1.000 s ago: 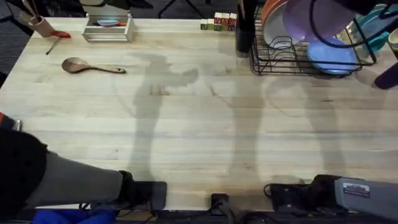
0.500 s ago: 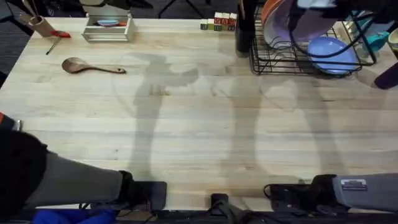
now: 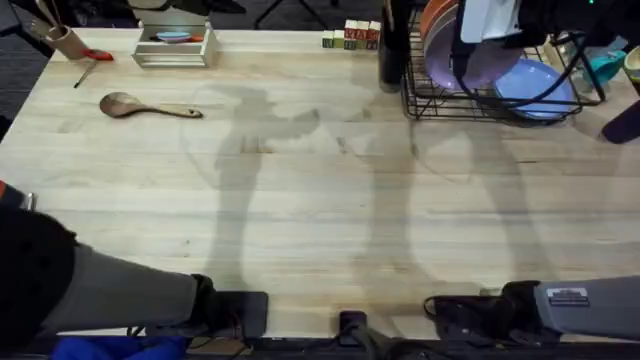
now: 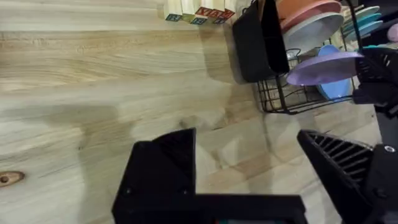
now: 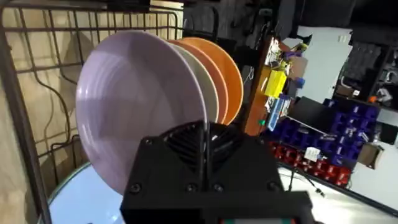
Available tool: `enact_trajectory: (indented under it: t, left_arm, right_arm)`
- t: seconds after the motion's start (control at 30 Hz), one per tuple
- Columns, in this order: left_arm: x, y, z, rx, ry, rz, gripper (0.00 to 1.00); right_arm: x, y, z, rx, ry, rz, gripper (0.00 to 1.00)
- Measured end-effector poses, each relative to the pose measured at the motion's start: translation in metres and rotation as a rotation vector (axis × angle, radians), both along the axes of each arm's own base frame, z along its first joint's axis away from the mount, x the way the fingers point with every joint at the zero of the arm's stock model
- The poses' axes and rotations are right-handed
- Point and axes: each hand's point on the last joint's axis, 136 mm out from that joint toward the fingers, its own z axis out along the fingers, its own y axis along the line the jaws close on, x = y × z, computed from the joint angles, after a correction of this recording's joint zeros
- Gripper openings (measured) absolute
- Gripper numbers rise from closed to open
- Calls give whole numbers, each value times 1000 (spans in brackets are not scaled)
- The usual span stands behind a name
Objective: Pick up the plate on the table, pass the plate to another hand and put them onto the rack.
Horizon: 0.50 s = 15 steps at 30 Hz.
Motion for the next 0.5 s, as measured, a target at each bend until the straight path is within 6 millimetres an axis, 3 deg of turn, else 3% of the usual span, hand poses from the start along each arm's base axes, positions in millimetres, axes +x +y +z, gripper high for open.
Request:
enact_trajectory:
  t: [0.27,0.5]
  left_arm:
    - [0,0,0,0,0,0,994]
    - [0,0,0,0,0,0,994]
  right_arm:
    - [7,-1,7,-28,-46,16,28]
    - [13,-3,-23,-63,14,39,28]
